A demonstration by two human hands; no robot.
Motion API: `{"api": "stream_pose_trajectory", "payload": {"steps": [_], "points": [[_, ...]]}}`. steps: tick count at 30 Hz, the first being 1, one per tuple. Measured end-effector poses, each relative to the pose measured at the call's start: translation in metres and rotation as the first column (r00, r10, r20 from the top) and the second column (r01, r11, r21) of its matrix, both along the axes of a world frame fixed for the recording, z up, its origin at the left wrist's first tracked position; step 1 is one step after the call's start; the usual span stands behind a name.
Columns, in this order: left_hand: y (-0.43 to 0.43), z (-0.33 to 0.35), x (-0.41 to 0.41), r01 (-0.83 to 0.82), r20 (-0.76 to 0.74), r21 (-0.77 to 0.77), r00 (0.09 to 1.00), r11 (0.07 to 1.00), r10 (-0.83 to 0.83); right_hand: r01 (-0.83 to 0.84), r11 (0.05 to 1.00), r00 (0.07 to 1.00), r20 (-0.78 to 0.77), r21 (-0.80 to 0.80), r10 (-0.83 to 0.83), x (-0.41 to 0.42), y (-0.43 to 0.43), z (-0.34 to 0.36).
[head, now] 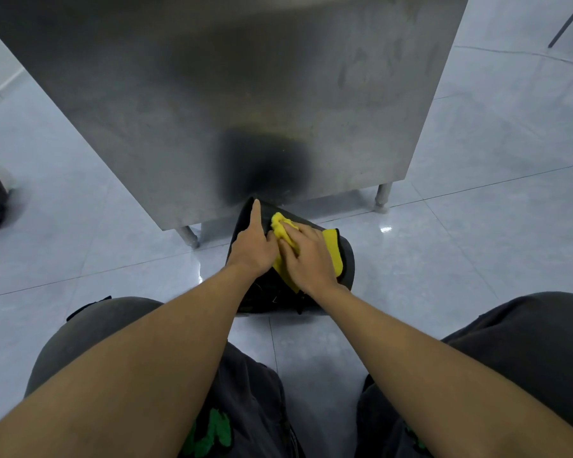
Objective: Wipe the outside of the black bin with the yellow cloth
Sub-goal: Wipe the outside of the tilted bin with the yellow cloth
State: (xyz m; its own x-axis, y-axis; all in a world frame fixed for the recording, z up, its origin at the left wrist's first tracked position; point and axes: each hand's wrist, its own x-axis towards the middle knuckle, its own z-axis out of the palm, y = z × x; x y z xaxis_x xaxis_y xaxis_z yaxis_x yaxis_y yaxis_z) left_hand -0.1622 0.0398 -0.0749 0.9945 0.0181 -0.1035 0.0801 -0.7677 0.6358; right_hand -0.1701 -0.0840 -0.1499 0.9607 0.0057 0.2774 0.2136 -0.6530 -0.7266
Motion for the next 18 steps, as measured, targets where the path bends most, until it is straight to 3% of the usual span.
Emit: {"api": "stream_pose_trajectory", "payload": {"steps": [6, 11, 14, 18], "points": [[-0.002, 0.002, -0.004, -0.035, 0.018, -0.104, 0.999, 0.994, 0.037, 0.254, 0.965, 0.949, -0.177, -0.057, -0.260, 0.002, -0.027, -0.028], [-0.002, 0.000, -0.005, -0.012, 0.038, 0.075, 0.999, 0.997, 0.009, 0.450, 0.890, 0.796, -0.418, -0.076, -0.438, -0.002, -0.045, -0.031], [-0.001, -0.003, -0.006, -0.043, 0.027, 0.089, 0.999, 0.995, 0.041, 0.373, 0.924, 0.867, -0.324, -0.085, -0.380, -0.004, -0.036, -0.028], [0.000, -0.004, -0.001, -0.084, -0.001, 0.011, 0.996, 0.996, 0.084, 0.104, 0.992, 0.991, -0.083, -0.064, -0.109, -0.003, -0.015, -0.015]]}}
